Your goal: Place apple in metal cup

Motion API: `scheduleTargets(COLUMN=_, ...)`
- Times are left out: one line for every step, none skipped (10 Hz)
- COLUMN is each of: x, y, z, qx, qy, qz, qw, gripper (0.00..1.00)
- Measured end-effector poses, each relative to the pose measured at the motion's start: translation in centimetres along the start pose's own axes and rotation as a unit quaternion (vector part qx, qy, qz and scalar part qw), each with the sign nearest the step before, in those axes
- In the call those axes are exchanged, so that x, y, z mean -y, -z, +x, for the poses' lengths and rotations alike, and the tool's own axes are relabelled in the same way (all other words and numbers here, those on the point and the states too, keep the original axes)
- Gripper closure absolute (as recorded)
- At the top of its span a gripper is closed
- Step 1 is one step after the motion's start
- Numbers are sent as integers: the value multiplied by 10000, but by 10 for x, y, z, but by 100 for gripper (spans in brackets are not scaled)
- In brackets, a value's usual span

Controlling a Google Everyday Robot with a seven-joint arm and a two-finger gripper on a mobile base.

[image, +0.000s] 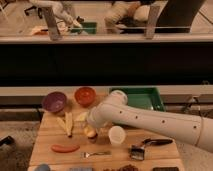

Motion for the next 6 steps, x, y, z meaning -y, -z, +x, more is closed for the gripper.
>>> scheduleTargets(x=12, y=10, z=-5, qx=-67, qy=179, qz=-61, qw=9998, gripper=20)
scheduleTargets(x=19, y=14, z=-8, qx=-101, qy=295, qz=-101, qw=9995, gripper=20)
scheduleTargets(x=21, y=15, z=-10, qx=-135, qy=358, qz=-131, qw=9992, gripper=20)
scheduleTargets(x=23, y=17, z=-11, qx=-173, qy=371, qz=-149, qw=9991, gripper=20)
scheduleTargets(x=24, y=19, z=-11, qx=-209, qy=358, qz=-148, qw=9990, gripper=20)
scheduleTargets(x=24, y=23, z=-10, qx=-275, qy=354, qz=-148, qw=9989, gripper=20)
